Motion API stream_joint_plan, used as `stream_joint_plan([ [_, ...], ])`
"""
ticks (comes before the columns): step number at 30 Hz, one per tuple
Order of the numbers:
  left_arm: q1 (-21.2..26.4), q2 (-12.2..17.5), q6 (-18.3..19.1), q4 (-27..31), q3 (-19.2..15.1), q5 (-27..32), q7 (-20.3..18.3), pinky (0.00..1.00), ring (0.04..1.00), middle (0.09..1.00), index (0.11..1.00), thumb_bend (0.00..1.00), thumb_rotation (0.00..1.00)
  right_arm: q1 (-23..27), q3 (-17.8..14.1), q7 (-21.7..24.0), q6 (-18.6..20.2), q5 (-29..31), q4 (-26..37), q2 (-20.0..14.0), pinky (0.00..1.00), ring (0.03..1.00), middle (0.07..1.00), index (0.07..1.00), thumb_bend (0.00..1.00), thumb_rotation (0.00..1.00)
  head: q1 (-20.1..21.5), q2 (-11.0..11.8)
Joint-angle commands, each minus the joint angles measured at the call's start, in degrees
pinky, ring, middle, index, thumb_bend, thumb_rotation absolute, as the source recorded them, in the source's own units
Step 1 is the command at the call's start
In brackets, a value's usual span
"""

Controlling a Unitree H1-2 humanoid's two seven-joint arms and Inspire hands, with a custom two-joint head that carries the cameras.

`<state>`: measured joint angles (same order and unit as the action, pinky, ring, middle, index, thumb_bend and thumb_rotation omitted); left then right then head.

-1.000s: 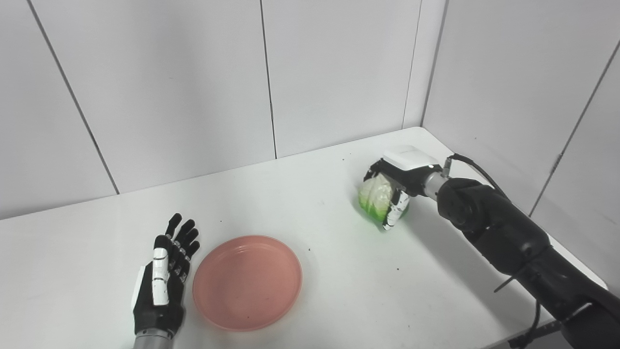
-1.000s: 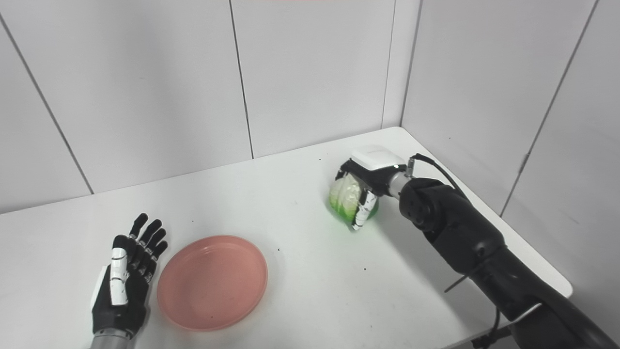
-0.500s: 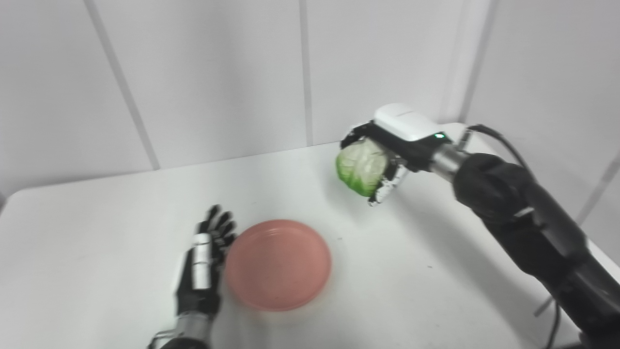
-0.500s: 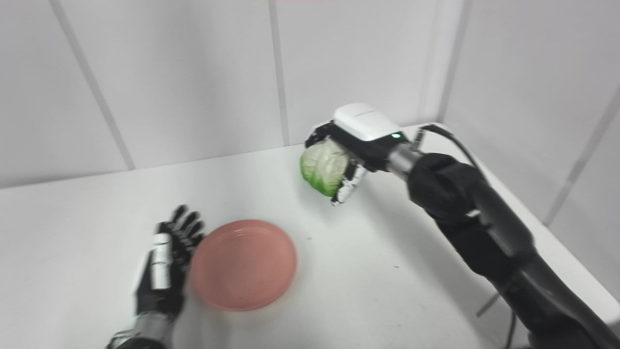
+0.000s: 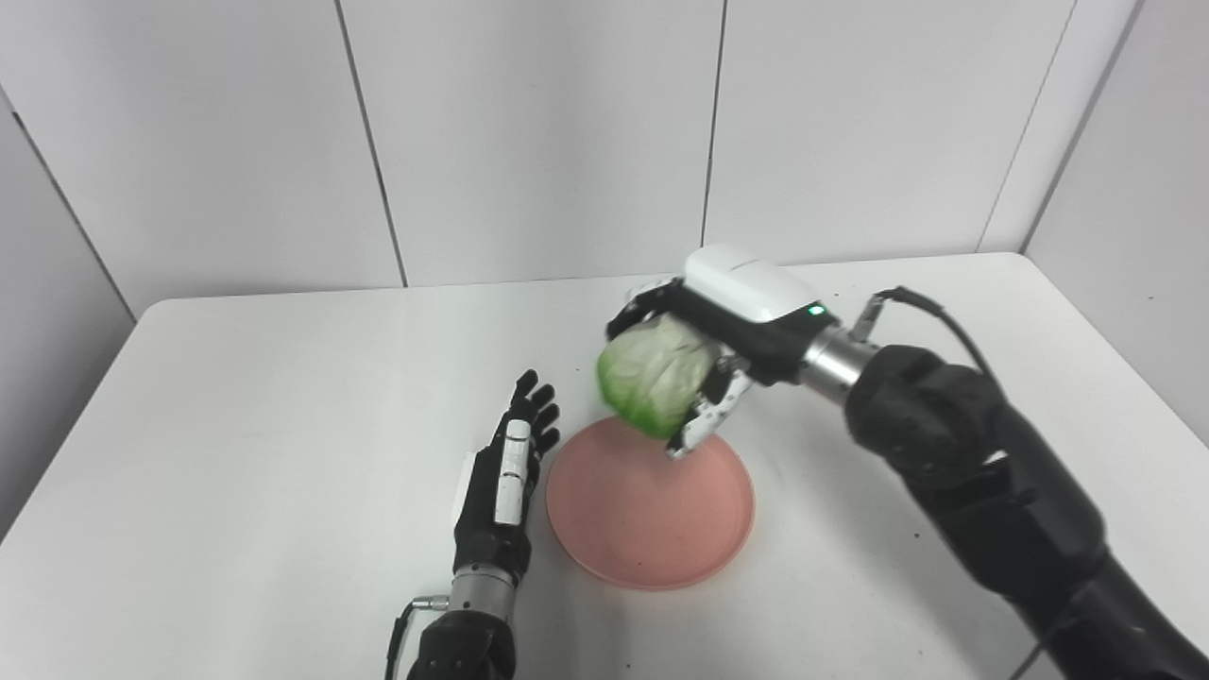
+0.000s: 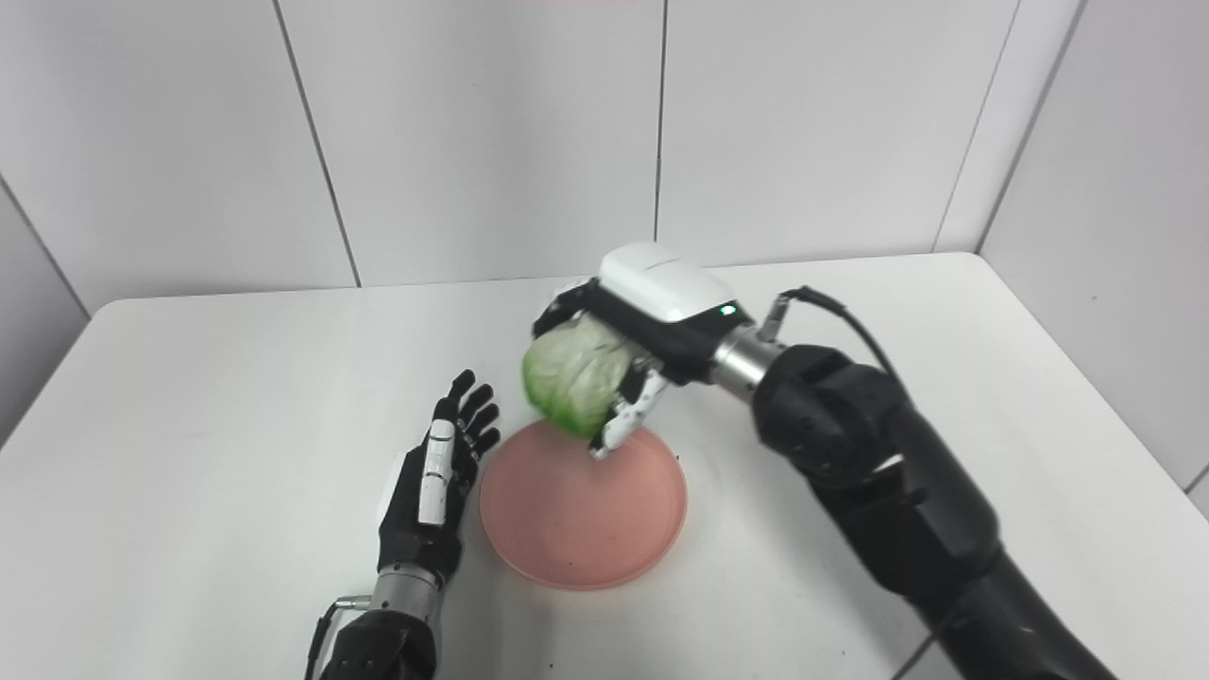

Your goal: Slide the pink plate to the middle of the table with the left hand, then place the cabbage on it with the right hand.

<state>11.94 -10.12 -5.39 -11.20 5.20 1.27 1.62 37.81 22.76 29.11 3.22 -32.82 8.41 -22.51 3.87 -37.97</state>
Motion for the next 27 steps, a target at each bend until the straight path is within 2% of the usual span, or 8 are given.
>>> stream_joint_plan([
  [1,1.05,-2.02,-1.38,0.52,-0.27,-0.59,1.36,0.87,0.958,0.966,0.959,0.63,1.00,2.62,0.15,-0.73,-3.03,-0.54,0.13,0.50,0.40,0.438,0.506,0.488,0.52,0.00,-0.06,0.09],
  [3,1.10,-2.08,-1.27,0.59,-0.21,-0.45,1.71,0.84,0.957,0.971,0.960,0.62,1.00,2.40,1.14,0.07,-2.61,-1.07,-0.11,1.15,0.43,0.446,0.506,0.483,0.52,0.00,0.10,-0.05],
  [7,1.05,-2.28,-1.46,0.78,-0.01,-0.34,2.43,0.88,0.959,0.973,0.968,0.61,1.00,1.63,3.00,1.01,-3.21,-1.20,-1.44,2.46,0.39,0.449,0.520,0.468,0.52,0.00,0.10,-0.05],
  [10,1.15,-2.31,-2.20,0.47,0.03,-0.21,2.71,0.88,0.962,0.977,0.977,0.61,1.00,1.26,4.57,3.10,-1.71,-2.50,-2.11,2.82,0.39,0.442,0.523,0.472,0.52,0.00,0.99,-0.17],
  [14,0.64,-2.62,-1.39,1.40,-0.23,0.23,3.28,0.81,0.941,0.962,0.957,0.61,1.00,0.56,6.24,2.32,-4.28,-4.37,-5.13,2.48,0.37,0.436,0.510,0.486,0.52,0.00,1.59,-0.49],
  [16,0.64,-2.27,-1.73,1.41,-0.11,0.45,2.81,0.83,0.946,0.964,0.958,0.62,1.00,0.51,6.96,1.55,-5.60,-6.25,-6.34,2.10,0.38,0.445,0.506,0.482,0.52,0.00,1.59,-0.49],
  [21,0.77,-2.84,-1.91,1.51,-0.60,1.24,3.39,0.82,0.943,0.958,0.951,0.62,1.00,0.25,6.59,1.88,-5.84,-7.73,-7.61,1.67,0.40,0.457,0.506,0.475,0.52,0.00,2.08,-0.65],
  [27,1.04,-2.36,-1.94,1.53,-0.51,2.01,2.97,0.91,0.957,0.967,0.960,0.64,1.00,-0.36,6.38,3.13,-3.73,-10.76,-6.54,1.01,0.40,0.461,0.519,0.468,0.52,0.00,2.51,-0.80],
])
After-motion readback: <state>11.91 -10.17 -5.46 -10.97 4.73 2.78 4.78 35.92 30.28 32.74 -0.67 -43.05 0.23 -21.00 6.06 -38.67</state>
